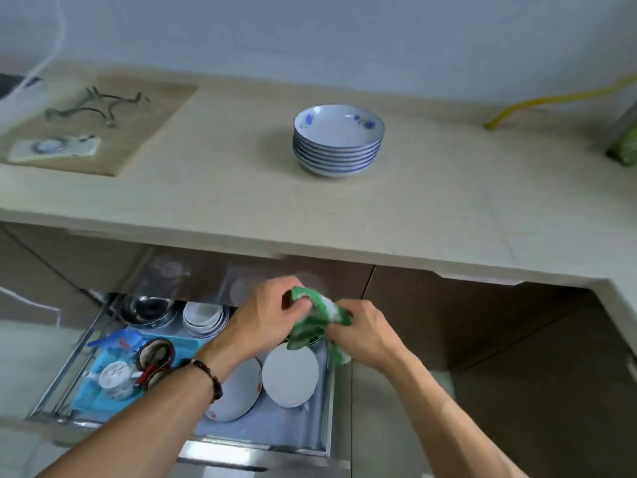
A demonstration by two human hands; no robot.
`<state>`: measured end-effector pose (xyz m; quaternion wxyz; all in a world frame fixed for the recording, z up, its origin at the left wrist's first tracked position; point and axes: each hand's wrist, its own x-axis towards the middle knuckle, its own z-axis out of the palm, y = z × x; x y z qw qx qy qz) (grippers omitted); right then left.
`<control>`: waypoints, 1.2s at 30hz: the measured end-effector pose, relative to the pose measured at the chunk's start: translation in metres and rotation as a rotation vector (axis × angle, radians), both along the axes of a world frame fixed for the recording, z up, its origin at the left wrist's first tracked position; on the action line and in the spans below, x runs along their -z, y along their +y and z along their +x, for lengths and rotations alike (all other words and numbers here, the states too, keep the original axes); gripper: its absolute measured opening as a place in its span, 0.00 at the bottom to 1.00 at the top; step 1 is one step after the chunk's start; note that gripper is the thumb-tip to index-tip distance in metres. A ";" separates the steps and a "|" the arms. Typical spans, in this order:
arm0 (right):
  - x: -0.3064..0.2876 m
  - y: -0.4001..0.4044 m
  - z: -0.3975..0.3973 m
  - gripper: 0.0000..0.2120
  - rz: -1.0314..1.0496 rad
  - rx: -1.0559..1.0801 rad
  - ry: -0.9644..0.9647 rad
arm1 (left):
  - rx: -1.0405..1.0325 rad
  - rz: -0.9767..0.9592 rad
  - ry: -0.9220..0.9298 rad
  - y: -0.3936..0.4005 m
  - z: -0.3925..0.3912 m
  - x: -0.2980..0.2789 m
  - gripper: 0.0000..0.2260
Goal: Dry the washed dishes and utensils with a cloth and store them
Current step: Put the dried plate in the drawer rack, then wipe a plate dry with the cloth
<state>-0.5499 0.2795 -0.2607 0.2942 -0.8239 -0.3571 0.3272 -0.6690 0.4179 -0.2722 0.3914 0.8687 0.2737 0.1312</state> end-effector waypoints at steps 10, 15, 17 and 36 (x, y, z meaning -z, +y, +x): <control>-0.114 -0.002 0.087 0.07 0.207 0.016 -0.100 | -0.004 0.063 -0.160 -0.006 0.094 -0.125 0.01; -0.129 0.037 0.133 0.24 0.209 0.135 -0.208 | -0.077 -0.050 -0.142 0.037 0.136 -0.141 0.05; -0.132 0.062 0.158 0.27 0.183 0.217 -0.197 | -0.132 -0.061 -0.149 0.069 0.157 -0.141 0.04; -0.094 0.208 0.263 0.22 -0.314 0.421 -0.216 | -0.403 -0.076 0.199 0.235 0.233 -0.101 0.05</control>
